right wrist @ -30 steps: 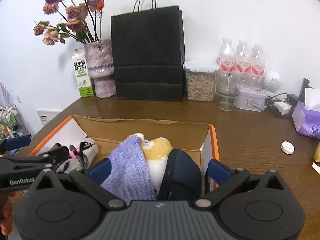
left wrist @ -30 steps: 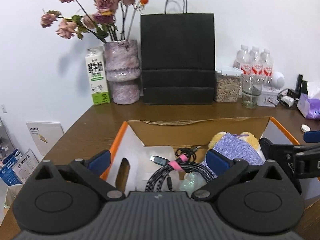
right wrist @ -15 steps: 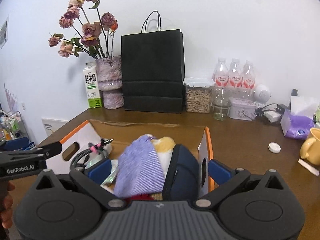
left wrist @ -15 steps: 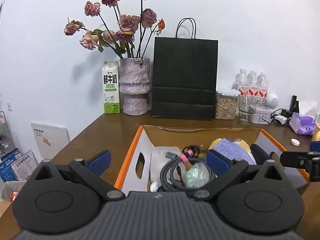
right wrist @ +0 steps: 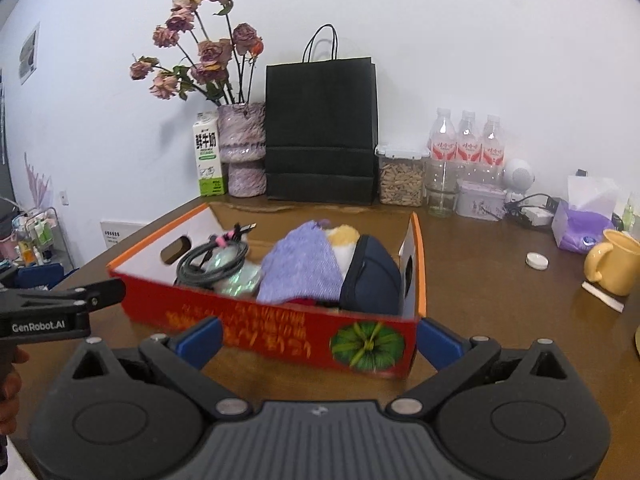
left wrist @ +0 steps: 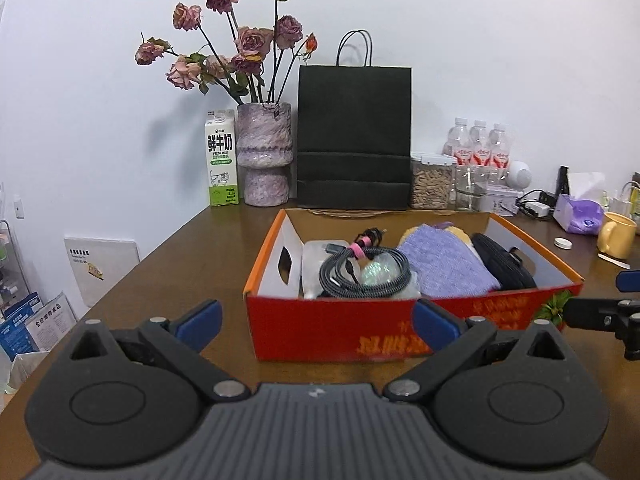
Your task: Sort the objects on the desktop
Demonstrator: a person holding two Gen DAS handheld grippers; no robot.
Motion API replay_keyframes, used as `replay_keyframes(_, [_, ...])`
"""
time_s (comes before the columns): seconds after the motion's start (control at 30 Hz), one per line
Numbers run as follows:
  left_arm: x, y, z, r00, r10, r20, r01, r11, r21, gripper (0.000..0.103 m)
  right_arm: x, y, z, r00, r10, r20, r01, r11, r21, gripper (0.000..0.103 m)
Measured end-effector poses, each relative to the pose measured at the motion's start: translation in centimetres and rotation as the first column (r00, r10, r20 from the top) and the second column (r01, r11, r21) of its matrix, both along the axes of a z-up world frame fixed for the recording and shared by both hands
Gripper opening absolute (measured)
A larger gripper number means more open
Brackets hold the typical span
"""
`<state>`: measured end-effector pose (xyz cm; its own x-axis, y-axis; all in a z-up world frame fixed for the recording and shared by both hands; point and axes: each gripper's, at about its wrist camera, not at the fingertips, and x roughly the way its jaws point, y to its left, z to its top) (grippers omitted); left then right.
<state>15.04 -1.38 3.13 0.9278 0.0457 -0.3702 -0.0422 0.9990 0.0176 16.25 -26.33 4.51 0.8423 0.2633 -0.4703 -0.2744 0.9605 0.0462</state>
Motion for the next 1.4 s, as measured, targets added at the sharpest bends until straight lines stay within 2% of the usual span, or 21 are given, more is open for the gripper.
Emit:
replay_keyframes(0.2, [-2.6, -0.5, -1.4, 1.000, -0.002, 0.014, 0.002, 1.000, -0.007, 0.103, -2.7, -0.2, -1.7, 1.000, -0.009, 0.001, 0.009, 1.000, -0.002, 0.103])
replay_keyframes(0.4, [-4.5, -1.0, -3.0, 1.000, -0.008, -0.014, 0.007, 1.000, -0.008, 0.103, -5.3, -0.2, -3.7, 0.999, -0.021, -0.025, 0.021, 0.999, -0.024, 0.103])
replay_keyframes(0.7, [-6.9, -1.2, -4.4, 0.998, -0.004, -0.055, 0.003, 1.000, -0.017, 0.103, -7.9, -0.4, -5.0, 0.998, -0.036, -0.047, 0.035, 0.999, -0.016, 0.103])
replay_keyframes(0.87, [-7.3, -1.8, -4.8, 0.995, -0.039, -0.091, 0.039, 0.999, -0.005, 0.103, -8.4, 0.2, -5.4, 0.998, -0.016, -0.066, 0.015, 1.000, -0.015, 0.103])
replay_keyframes(1.4, [-8.2, -2.9, -4.4, 0.992, -0.110, -0.067, 0.111, 0.994, 0.004, 0.103, -9.0, 0.7, -5.3, 0.998, 0.002, -0.060, -0.003, 1.000, -0.015, 0.103])
